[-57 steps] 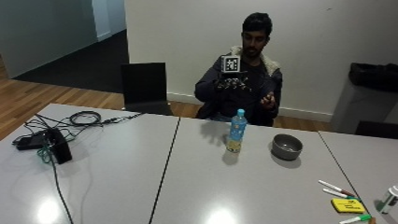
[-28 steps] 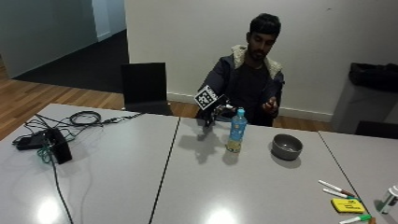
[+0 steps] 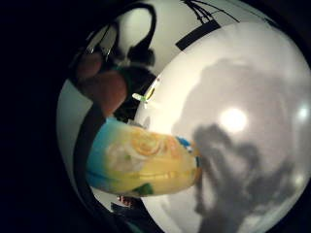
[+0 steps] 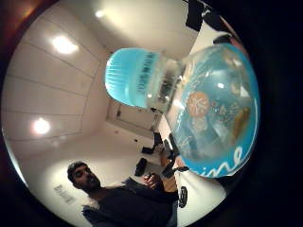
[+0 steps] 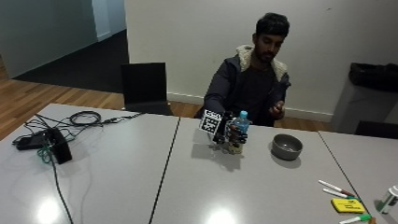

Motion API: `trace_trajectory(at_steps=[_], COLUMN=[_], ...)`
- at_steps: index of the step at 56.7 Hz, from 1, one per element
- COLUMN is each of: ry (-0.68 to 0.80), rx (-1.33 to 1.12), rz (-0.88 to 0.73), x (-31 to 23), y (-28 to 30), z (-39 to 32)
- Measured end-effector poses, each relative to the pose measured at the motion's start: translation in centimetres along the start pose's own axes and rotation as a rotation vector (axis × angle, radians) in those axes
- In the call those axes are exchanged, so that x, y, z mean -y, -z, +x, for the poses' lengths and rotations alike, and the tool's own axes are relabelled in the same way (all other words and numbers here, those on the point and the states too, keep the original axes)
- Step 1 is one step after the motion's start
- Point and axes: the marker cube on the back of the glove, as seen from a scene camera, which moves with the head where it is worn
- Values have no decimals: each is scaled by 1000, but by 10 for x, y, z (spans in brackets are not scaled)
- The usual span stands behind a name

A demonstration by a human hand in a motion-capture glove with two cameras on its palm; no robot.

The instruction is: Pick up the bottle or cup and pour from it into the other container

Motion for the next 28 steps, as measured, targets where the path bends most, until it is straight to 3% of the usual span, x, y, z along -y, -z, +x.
trace_trajectory(at_steps=[12, 18, 23, 28], ry=[-17, 113, -28, 6], rx=[5, -13, -58, -168], rz=[-26, 46, 14, 9], x=[1, 13, 10, 7], y=[-6, -10, -10, -10], z=[5, 7, -1, -11])
